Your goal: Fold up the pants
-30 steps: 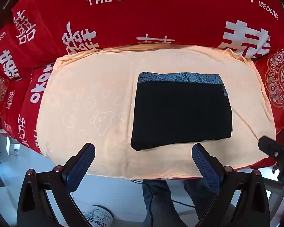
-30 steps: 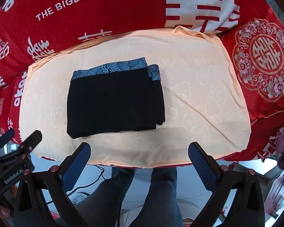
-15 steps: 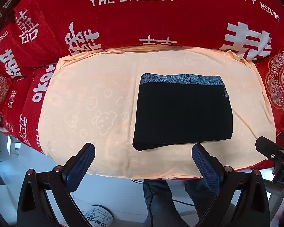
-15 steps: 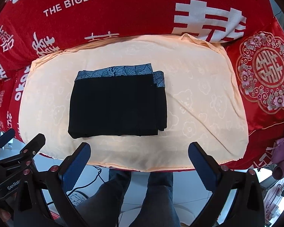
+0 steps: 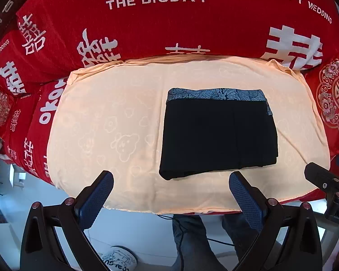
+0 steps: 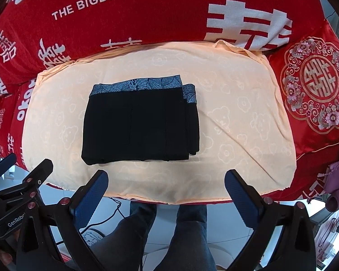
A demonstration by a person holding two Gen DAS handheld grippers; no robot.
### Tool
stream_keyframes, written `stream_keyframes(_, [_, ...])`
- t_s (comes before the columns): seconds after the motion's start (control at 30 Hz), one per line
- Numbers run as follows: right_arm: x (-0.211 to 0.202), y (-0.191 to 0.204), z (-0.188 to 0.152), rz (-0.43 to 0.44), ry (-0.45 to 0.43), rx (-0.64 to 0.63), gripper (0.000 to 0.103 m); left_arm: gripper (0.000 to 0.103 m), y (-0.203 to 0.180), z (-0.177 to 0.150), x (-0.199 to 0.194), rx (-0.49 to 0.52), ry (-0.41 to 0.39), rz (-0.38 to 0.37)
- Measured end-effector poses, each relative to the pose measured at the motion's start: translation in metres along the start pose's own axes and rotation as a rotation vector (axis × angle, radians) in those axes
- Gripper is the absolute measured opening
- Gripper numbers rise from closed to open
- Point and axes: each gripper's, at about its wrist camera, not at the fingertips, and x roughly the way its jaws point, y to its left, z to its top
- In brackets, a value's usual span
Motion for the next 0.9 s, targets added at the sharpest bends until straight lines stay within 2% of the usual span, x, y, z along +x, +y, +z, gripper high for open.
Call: stream_keyframes(0.9, [0.0008, 0.0026, -0.0065, -0.001, 0.001, 0.01, 0.103, 0.103, -0.0017, -0.0004, -0.0056, 0.004, -0.018, -0.022])
